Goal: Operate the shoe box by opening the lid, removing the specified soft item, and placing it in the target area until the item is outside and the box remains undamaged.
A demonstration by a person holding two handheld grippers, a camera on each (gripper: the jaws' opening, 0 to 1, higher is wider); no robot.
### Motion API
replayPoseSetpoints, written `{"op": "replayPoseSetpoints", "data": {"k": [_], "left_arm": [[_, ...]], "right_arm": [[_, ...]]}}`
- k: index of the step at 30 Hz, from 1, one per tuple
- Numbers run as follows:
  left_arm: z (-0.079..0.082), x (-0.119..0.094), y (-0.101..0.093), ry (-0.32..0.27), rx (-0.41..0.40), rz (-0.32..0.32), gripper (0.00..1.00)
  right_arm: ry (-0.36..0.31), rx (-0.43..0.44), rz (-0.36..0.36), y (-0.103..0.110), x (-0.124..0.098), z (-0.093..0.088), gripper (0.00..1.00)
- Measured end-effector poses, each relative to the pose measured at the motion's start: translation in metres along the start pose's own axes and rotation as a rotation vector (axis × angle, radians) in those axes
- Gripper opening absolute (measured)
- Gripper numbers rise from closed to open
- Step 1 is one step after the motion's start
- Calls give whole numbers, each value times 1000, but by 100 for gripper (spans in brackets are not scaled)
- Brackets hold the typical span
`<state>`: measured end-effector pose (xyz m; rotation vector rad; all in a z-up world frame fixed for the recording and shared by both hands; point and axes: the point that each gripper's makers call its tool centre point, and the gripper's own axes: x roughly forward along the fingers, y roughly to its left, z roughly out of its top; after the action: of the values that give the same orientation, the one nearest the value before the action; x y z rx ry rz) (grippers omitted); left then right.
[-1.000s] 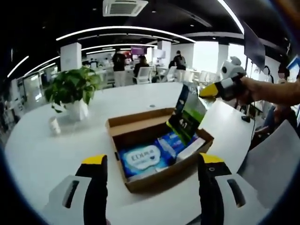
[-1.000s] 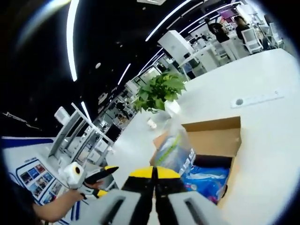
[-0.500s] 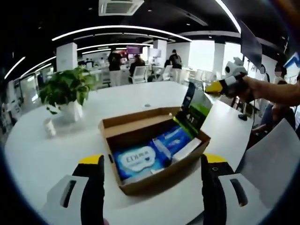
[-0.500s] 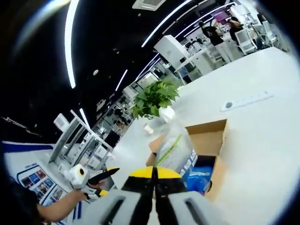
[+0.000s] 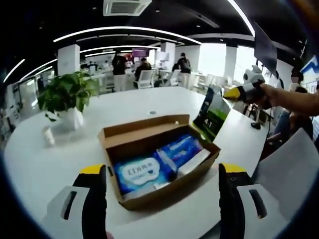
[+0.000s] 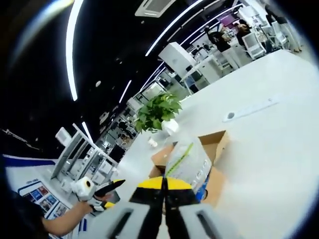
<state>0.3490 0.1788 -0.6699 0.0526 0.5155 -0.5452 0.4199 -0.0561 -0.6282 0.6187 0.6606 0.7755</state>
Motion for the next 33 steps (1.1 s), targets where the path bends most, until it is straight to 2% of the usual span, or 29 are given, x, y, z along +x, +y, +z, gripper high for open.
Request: {"op": "replayPoseSetpoints", "data": {"k": [16,21,25,33], "left_arm": [[-5,3,-9,12,-11,-17,100],[-8,3,-10,16,-16,-15,100],[-9,4,-10,21,-17,-16,100],[-7,2,-11,5,-17,-11,100]], "right_arm": [[-25,54,-30,-33,-21,-1,0],[-28,65,-22,-33,-26,-1,0],[-28,64,-31,-41,-28,1,0],[13,54,-57,-55,-22,-5,0]]}}
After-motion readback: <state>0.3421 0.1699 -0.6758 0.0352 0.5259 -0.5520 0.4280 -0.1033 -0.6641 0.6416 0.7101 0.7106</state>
